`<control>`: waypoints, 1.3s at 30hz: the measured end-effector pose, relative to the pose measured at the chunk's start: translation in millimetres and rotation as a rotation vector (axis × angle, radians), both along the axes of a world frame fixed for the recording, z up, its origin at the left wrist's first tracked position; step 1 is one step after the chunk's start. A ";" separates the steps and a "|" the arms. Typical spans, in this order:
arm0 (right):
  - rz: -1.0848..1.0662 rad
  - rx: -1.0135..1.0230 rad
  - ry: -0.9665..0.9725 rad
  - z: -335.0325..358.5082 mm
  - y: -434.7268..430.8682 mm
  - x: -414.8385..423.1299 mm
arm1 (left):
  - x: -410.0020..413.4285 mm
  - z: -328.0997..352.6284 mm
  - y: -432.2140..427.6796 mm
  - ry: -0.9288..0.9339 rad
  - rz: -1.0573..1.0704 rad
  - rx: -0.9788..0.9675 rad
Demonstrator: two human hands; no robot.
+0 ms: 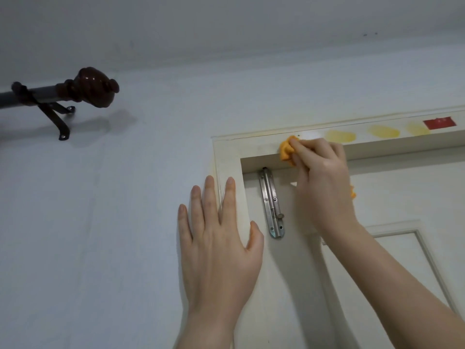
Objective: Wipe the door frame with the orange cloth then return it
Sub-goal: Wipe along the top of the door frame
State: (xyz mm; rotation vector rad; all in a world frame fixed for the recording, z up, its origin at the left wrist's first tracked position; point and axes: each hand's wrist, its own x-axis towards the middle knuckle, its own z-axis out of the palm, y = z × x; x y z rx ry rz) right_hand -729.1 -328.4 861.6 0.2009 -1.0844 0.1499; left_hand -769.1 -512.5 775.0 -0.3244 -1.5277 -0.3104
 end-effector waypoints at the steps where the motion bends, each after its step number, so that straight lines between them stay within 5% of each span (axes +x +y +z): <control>1: 0.004 0.015 0.000 -4.4 -3.3 -1.8 | -0.4 -1.2 -0.2 0.000 0.002 -0.004; 7: -0.039 0.210 -0.029 15.0 -21.8 -8.3 | -1.6 -1.0 0.9 0.004 0.001 0.025; 13: 0.033 0.097 0.023 1.9 17.8 -0.1 | 0.9 -4.0 1.9 -0.024 -0.009 0.039; 18: -0.079 0.284 -0.055 21.5 -0.5 -4.1 | 3.3 -4.5 5.7 -0.026 -0.015 0.075; 23: 0.034 0.113 0.019 -2.6 27.0 0.0 | 4.4 -7.9 6.0 -0.038 -0.040 0.087; 39: -0.063 0.126 -0.042 21.0 56.7 16.7 | 6.8 -10.5 27.8 -0.033 -0.026 0.198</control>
